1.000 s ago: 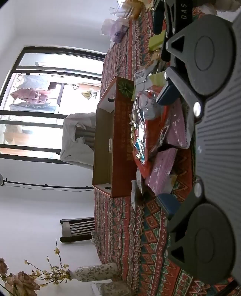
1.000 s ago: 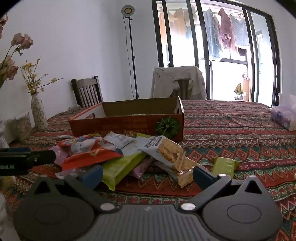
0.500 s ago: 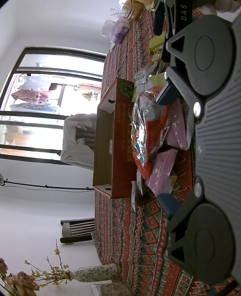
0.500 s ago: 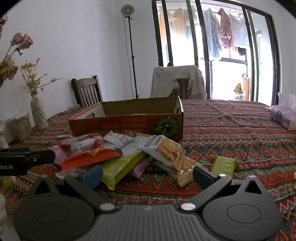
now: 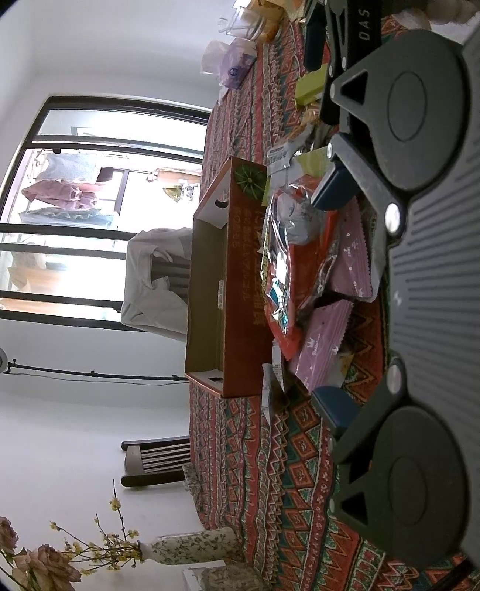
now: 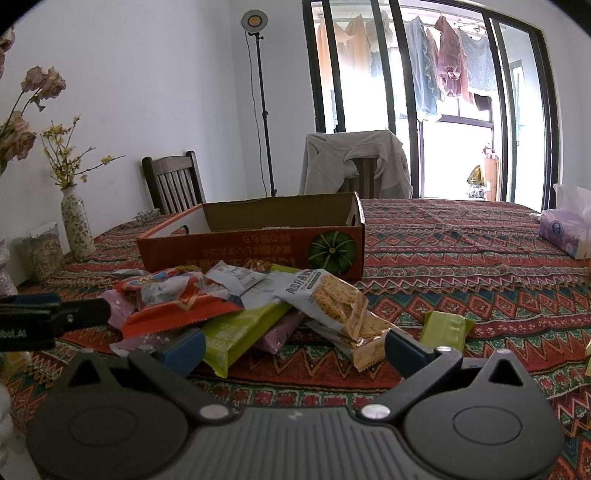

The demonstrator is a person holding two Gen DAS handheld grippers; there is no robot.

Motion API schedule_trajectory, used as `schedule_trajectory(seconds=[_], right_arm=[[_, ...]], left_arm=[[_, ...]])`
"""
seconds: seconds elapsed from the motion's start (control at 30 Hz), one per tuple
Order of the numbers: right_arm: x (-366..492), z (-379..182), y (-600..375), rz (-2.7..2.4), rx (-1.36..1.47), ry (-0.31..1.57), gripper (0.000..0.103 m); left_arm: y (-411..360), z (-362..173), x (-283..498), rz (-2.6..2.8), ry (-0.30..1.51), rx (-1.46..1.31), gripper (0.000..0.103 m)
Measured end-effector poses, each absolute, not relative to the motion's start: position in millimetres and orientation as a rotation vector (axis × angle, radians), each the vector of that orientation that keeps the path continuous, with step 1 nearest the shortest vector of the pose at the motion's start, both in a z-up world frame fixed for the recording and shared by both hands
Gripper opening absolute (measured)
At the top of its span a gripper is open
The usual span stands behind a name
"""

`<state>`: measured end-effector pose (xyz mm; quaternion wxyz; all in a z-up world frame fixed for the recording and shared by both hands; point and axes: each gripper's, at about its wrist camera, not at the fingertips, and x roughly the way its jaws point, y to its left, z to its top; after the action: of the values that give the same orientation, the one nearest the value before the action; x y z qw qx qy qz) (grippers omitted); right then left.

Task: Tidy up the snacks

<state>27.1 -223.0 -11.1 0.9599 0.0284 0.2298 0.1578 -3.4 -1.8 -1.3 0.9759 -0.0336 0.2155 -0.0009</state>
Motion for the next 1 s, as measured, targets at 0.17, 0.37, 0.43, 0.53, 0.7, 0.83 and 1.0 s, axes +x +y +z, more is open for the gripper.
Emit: schedule_trajectory(seconds=[0.17,0.37,0.43,0.53,0.7,0.83,1.0], right_arm=[[27.1,-11.2,-223.1,0.321,0.058,0.466,0.103],[27.0,-11.3,-223.3,0.320,0.058,0.466,0.103],[27.0,-11.3,-223.4,0.320,0.059,0.467,0.103],[27.0,-11.8,-223.8,0.318,0.060,0.469,0.103],[26.7,-14.5,-228.0,0.315,0.064,0.470,0.103],[26.8,-14.5,-227.8,0.316,0.065,0.470,0.103],[26.7,-14.5,-228.1,0.316,0.064,0.471,0.103]], left_arm=[[-2.9,-1.1,-4.0,-0.003,0.435,-0.068,0.103],[-2.5,-1.1,-4.7,-0.003,0.436,-0.070,0.103],[-2.0,-1.2,-4.5,-0.003,0.436,-0.073,0.103],[-1.5,-1.6,-4.6,-0.002,0.436,-0.075,0.103],[-1.1,-2.0,-5.2,-0.002,0.437,-0.075,0.103],[-1.1,-1.9,-5.1,-0.001,0.438,-0.076,0.103],[-0.9,-1.9,-5.1,-0.002,0.436,-0.075,0.103]])
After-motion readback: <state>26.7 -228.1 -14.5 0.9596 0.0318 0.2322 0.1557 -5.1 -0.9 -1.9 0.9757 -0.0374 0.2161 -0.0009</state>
